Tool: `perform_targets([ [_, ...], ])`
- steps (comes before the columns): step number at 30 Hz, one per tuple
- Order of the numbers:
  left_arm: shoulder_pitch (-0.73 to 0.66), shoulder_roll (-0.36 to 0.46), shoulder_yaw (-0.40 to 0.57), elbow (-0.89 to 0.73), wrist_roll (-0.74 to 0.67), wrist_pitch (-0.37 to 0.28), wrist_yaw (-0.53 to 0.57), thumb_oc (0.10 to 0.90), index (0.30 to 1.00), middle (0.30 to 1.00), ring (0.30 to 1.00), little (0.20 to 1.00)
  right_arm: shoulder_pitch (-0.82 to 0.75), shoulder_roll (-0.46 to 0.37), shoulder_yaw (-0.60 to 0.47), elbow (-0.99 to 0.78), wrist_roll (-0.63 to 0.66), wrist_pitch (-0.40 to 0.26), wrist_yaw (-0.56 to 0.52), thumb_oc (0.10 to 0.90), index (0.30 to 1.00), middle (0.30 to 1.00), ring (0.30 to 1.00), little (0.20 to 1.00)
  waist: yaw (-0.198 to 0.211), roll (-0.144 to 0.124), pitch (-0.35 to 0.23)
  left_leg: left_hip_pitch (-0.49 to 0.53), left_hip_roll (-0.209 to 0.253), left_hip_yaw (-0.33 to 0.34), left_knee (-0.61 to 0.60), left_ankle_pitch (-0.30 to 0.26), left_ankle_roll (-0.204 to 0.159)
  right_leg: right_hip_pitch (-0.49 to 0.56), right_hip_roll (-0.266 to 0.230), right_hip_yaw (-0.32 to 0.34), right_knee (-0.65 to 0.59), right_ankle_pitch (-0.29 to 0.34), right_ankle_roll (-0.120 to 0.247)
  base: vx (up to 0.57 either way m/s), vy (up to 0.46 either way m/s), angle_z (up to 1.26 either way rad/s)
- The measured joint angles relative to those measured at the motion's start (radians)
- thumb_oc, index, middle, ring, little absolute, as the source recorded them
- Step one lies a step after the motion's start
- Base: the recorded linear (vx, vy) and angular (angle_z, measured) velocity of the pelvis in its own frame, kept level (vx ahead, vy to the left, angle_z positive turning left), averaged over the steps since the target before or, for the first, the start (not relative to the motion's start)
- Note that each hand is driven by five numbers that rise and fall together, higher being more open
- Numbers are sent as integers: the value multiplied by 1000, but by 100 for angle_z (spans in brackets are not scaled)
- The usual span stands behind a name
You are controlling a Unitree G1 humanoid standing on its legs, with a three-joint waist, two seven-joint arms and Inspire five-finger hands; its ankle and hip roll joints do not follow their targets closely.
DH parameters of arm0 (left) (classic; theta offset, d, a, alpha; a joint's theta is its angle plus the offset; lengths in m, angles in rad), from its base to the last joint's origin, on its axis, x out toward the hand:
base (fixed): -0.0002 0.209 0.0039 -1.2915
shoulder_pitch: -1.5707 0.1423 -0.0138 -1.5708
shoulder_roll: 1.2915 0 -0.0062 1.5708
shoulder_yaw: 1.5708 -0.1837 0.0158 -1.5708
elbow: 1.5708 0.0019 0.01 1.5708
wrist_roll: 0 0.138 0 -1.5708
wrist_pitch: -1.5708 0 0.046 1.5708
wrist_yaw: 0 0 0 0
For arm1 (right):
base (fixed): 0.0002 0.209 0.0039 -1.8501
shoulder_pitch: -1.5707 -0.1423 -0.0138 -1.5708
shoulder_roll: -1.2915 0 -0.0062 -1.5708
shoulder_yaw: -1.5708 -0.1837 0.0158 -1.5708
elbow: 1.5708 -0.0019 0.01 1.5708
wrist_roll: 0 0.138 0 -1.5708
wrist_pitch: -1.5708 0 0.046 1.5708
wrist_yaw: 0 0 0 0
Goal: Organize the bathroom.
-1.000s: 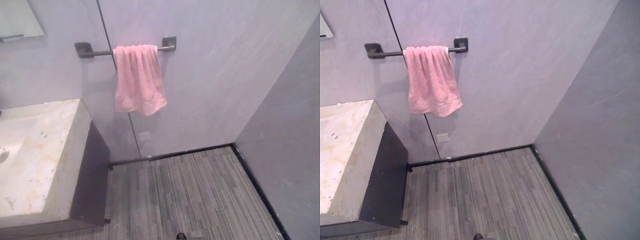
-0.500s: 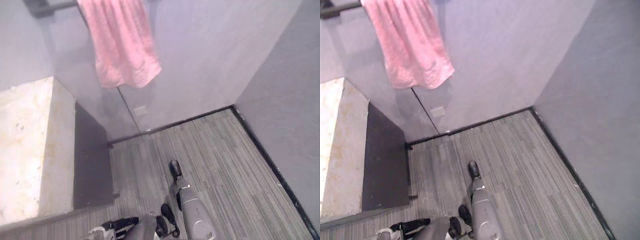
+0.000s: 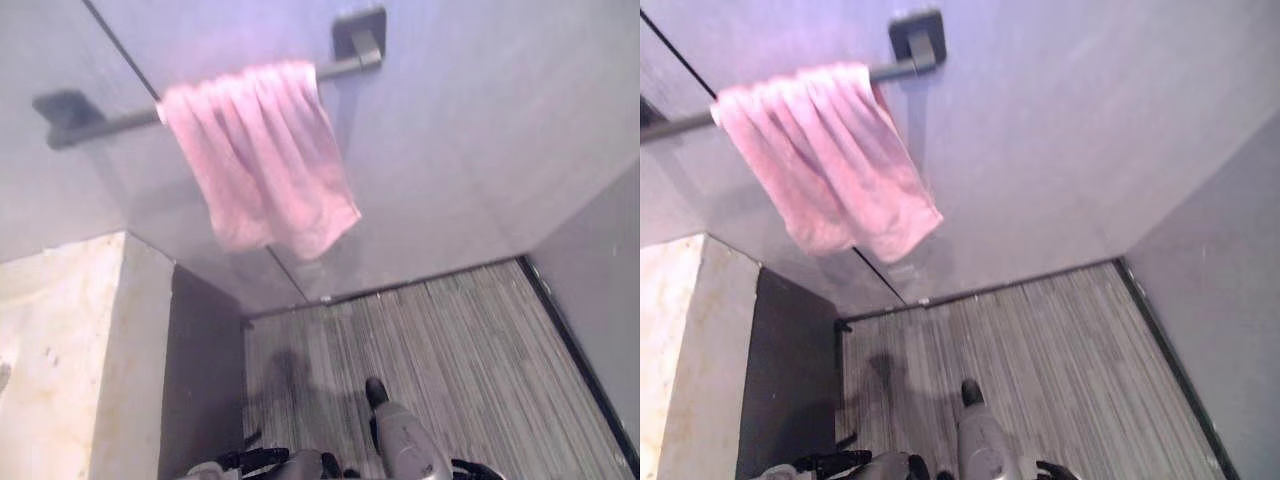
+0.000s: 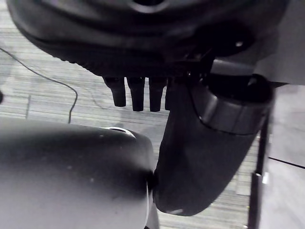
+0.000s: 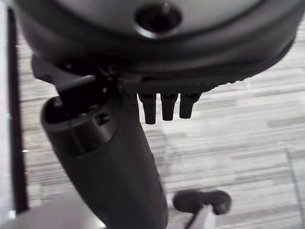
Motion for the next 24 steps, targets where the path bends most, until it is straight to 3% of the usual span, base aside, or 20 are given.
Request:
perform_targets([
  [1,0,4,-1,-5,24,-3,4,800,900,900,900,900,-4,4,-7,-7,21,-2,0,800,900,900,900,900,3,-23,-6,-7,9,1,-68,-5,10,25,-1,-8,-19,0,-2,147,-161,32],
  [2,0,17,-5,-9,50,-8,10,800,900,900,900,900,-11,10,-15,-12,58,-5,9,800,900,900,900,900,19,-53,-22,-24,27,-4,-219,-2,13,59,3,-17,-42,-6,-12,69,-92,27],
  [4,-8,37,-31,-18,81,-25,19,800,900,900,900,900,-16,6,-20,-27,117,-21,16,800,900,900,900,900,29,-73,-44,-62,40,-23,-433,43,1,80,10,-33,-78,-10,-17,136,-132,20],
  [5,-15,49,-36,-23,82,-37,20,800,900,900,900,900,-20,-1,-20,-33,146,-36,15,800,900,900,900,900,39,-73,-43,-105,67,-32,-451,89,15,86,29,-36,-79,-10,-16,223,-75,3],
  [6,-15,51,-36,-26,84,-41,21,800,900,900,900,900,-20,-2,-20,-33,154,-39,15,800,900,900,900,900,41,-73,-43,-105,74,-31,-464,100,21,92,34,-35,-80,-10,-16,208,-9,-24],
  [7,-16,54,-50,-31,125,-45,29,800,900,900,900,900,-20,-14,-21,-33,162,-44,11,800,900,900,900,900,33,-73,-44,-75,84,-50,-527,172,31,127,51,-23,-79,-23,5,143,0,-35],
  [9,-2,52,-79,-31,151,-45,39,800,900,900,900,900,-20,-24,-23,-31,163,-47,6,800,900,900,900,900,24,-60,-47,-14,99,-39,-579,250,28,152,68,5,-74,-41,29,131,-11,-51],
  [10,-3,58,-85,-30,165,-46,50,800,900,900,900,900,-18,-23,-28,-34,163,-48,0,800,900,900,900,900,-7,-53,-51,6,100,-28,-617,238,20,144,63,11,-72,-55,48,148,-20,-39],
  [12,-3,76,-84,-33,180,-51,60,800,900,900,900,900,-9,-1,-40,-31,163,-43,-13,800,900,900,900,900,-9,-62,-56,25,85,10,-667,243,27,131,43,26,-73,-75,64,120,-33,-38],
  [15,6,94,-85,-33,193,-48,64,800,900,900,900,900,52,22,-42,-30,162,-24,-17,800,900,900,900,900,-17,-51,-57,57,69,22,-701,248,31,138,25,25,-80,-83,77,101,-32,-11],
  [20,55,91,-88,-45,213,-66,58,800,900,900,900,900,115,26,-61,-30,163,-9,-38,800,900,900,900,900,-17,-11,-65,68,64,30,-719,253,29,144,21,26,-93,-81,74,25,-6,-4],
  [24,81,87,-94,-55,233,-89,67,800,900,900,900,900,106,26,-97,-38,189,0,-75,800,900,900,900,900,-7,-12,-68,68,75,35,-719,255,26,138,30,27,-90,-82,74,33,3,-5],
])
